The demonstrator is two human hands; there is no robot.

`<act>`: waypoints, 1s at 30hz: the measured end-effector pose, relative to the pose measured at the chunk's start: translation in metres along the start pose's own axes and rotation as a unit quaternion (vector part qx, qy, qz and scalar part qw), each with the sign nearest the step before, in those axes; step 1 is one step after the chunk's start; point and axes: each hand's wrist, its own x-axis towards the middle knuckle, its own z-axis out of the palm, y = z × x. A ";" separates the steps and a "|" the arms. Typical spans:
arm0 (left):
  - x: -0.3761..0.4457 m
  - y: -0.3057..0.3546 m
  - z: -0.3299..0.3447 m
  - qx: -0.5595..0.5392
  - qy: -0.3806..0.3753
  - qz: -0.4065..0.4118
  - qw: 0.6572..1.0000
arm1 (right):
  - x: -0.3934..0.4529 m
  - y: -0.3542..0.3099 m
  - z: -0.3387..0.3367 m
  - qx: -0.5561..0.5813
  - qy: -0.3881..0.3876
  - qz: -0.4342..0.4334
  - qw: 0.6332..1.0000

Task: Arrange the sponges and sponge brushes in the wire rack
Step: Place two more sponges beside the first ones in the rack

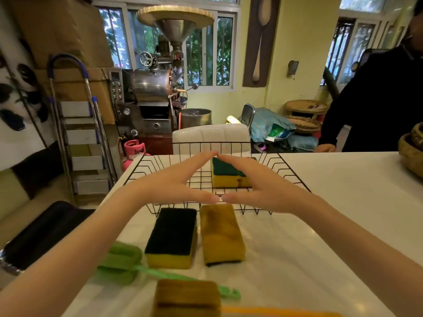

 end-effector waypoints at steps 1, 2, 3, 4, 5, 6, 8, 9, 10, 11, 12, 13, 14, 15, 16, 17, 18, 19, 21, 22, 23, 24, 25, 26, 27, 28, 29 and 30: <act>-0.010 -0.003 0.005 0.007 0.006 -0.002 1.000 | -0.009 -0.001 0.008 -0.007 0.005 -0.013 1.000; -0.021 -0.006 0.009 0.012 0.012 -0.004 1.000 | -0.018 -0.001 0.016 -0.010 0.009 -0.025 1.000; -0.031 -0.010 0.014 0.014 0.017 -0.003 1.000 | -0.027 -0.001 0.024 -0.008 0.011 -0.037 0.999; -0.040 -0.013 0.019 0.015 0.028 0.002 1.000 | -0.034 -0.001 0.032 -0.004 0.016 -0.051 0.999; -0.049 -0.017 0.024 0.018 0.047 0.010 0.999 | -0.041 -0.001 0.039 -0.004 0.028 -0.066 0.997; -0.057 -0.020 0.030 0.024 0.077 0.019 0.997 | -0.047 -0.001 0.046 -0.009 0.044 -0.083 0.996; -0.069 -0.024 0.041 0.038 0.135 0.033 0.990 | -0.055 -0.001 0.057 -0.021 0.068 -0.104 0.992; -0.073 -0.024 0.045 0.042 0.151 0.039 0.987 | -0.057 -0.001 0.061 -0.024 0.069 -0.105 0.992; -0.076 -0.023 0.049 0.043 0.157 0.043 0.986 | -0.058 -0.001 0.065 -0.029 0.061 -0.102 0.992; -0.078 -0.023 0.053 0.048 0.153 0.044 0.986 | -0.059 -0.001 0.068 -0.039 0.049 -0.098 0.993; -0.079 -0.023 0.056 0.058 0.143 0.040 0.987 | -0.059 0.000 0.072 -0.052 0.037 -0.092 0.994; -0.079 -0.024 0.059 0.072 0.129 0.029 0.989 | -0.060 0.000 0.075 -0.066 0.027 -0.087 0.994; -0.078 -0.025 0.062 0.087 0.114 0.012 0.990 | -0.060 0.002 0.078 -0.078 0.020 -0.081 0.993; -0.078 -0.026 0.064 0.099 0.098 -0.009 0.990 | -0.061 0.002 0.080 -0.087 0.014 -0.076 0.993; -0.078 -0.027 0.065 0.109 0.081 -0.028 0.990 | -0.063 0.003 0.081 -0.092 0.008 -0.070 0.993; -0.078 -0.028 0.066 0.117 0.067 -0.043 0.990 | -0.064 0.003 0.083 -0.095 0.000 -0.066 0.993; -0.077 -0.029 0.066 0.122 0.054 -0.055 0.990 | -0.065 0.003 0.083 -0.099 -0.010 -0.063 0.993; -0.078 -0.030 0.067 0.123 0.043 -0.066 0.989 | -0.066 0.002 0.084 -0.106 -0.021 -0.062 0.992; -0.078 -0.031 0.069 0.128 0.027 -0.081 0.988 | -0.066 0.000 0.083 -0.124 -0.037 -0.060 0.990; -0.078 -0.032 0.071 0.133 0.025 -0.083 0.987 | -0.066 -0.001 0.083 -0.131 -0.039 -0.058 0.989; -0.078 -0.032 0.073 0.138 0.027 -0.084 0.986 | -0.066 -0.002 0.083 -0.140 -0.037 -0.056 0.988; -0.078 -0.032 0.074 0.142 0.029 -0.084 0.986 | -0.065 -0.002 0.083 -0.152 -0.030 -0.057 0.986; -0.078 -0.033 0.075 0.145 0.030 -0.086 0.985 | -0.065 0.000 0.083 -0.167 -0.023 -0.062 0.984; -0.079 -0.033 0.076 0.146 0.031 -0.089 0.985 | -0.066 0.001 0.084 -0.183 -0.013 -0.071 0.981; -0.079 -0.034 0.076 0.148 0.032 -0.090 0.984 | -0.067 0.002 0.085 -0.200 0.002 -0.085 0.976; -0.079 -0.035 0.077 0.152 0.035 -0.090 0.984 | -0.068 0.003 0.085 -0.221 0.020 -0.103 0.970; -0.079 -0.035 0.078 0.156 0.039 -0.087 0.983 | -0.068 0.004 0.085 -0.240 0.039 -0.124 0.962; -0.080 -0.035 0.079 0.160 0.042 -0.085 0.983 | -0.069 0.006 0.084 -0.250 0.060 -0.149 0.955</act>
